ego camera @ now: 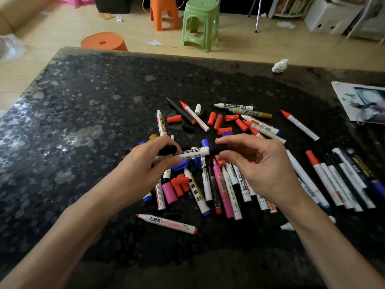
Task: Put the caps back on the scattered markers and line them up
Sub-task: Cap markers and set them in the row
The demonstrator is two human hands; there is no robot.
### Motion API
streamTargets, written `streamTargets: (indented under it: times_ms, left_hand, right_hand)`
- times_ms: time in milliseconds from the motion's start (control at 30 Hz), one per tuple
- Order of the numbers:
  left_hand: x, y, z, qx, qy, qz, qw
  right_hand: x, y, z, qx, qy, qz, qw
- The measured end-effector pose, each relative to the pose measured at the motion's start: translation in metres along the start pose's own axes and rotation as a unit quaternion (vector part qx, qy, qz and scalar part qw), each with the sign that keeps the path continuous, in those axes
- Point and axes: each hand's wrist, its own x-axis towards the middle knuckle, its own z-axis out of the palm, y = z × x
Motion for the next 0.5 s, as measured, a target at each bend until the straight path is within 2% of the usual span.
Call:
streamTargets:
  times_ms: [167,333,500]
  left_hand:
    - [-0.002,0.004,-0.001,-0.006,0.024,0.012,1.0]
    - [-0.003,0.003,0.002,-0.006,0.027,0.007,1.0]
    - [0.002,0.01,0.015,-0.005,-0.002,0.013,1.0]
  right_hand:
    - [-0.003,0.002,0.006,0.04,0.013,0.016,0.999]
    - [-0.002,0.004,0.008,0.03,0.02,0.02,0.999]
    - [-0.003,-0.001,0.009,0.009,-0.027,0.026,0.999]
